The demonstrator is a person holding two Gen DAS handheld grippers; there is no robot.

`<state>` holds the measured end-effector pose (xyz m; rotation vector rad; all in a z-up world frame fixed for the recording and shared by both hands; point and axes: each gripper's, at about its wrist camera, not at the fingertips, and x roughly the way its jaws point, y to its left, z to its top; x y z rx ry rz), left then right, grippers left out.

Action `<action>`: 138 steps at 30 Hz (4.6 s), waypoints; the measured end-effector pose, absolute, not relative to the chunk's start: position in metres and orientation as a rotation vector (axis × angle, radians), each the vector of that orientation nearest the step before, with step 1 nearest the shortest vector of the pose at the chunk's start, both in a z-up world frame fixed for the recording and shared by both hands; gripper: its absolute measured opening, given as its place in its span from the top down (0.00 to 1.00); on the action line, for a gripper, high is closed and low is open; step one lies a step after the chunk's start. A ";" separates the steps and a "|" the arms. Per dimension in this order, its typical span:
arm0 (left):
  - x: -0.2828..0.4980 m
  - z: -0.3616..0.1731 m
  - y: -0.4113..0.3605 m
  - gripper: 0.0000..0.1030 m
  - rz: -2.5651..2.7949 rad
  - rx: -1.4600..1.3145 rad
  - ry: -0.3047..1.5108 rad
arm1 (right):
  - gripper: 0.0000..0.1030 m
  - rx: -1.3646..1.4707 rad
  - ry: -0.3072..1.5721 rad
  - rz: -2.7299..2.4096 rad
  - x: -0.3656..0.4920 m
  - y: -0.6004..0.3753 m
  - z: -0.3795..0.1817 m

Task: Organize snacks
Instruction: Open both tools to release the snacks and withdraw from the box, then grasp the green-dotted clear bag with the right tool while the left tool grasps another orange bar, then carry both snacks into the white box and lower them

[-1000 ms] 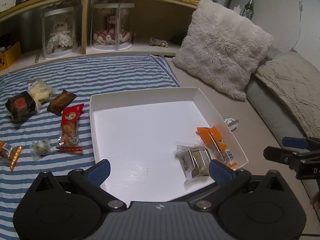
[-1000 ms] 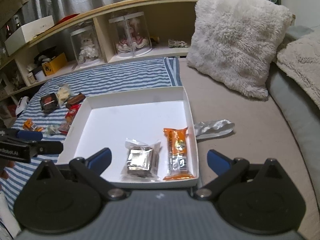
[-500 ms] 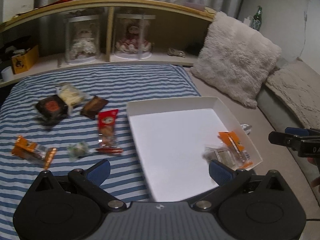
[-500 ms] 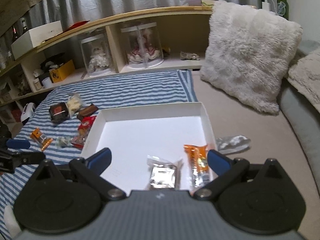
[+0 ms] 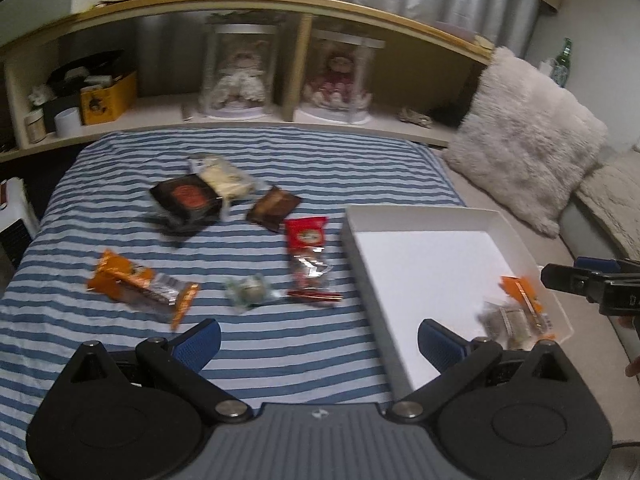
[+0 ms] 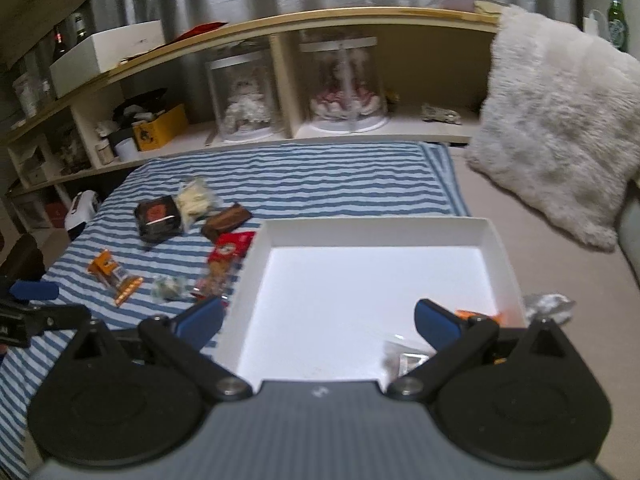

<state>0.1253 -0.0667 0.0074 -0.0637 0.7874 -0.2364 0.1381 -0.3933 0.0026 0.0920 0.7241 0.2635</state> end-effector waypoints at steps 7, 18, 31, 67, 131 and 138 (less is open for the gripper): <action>0.138 -0.005 -0.025 0.00 -0.160 -0.115 0.792 | 0.00 0.101 0.739 0.297 0.162 -0.348 -0.003; 0.173 -0.024 0.032 0.00 0.005 -0.205 0.784 | 0.00 0.181 0.727 0.352 0.201 -0.283 -0.022; 0.239 -0.075 0.062 0.00 0.151 -0.304 0.822 | 0.00 0.070 0.677 0.448 0.239 -0.215 -0.067; 0.246 -0.099 0.075 0.15 0.199 -0.297 0.938 | 0.54 0.046 0.828 0.597 0.257 -0.182 -0.116; 0.141 0.002 -0.057 0.56 -0.165 -0.236 0.665 | 0.58 0.212 0.671 0.432 0.168 -0.343 -0.016; 0.146 -0.011 -0.099 0.56 -0.288 -0.258 0.698 | 0.58 0.247 0.674 0.358 0.158 -0.378 -0.021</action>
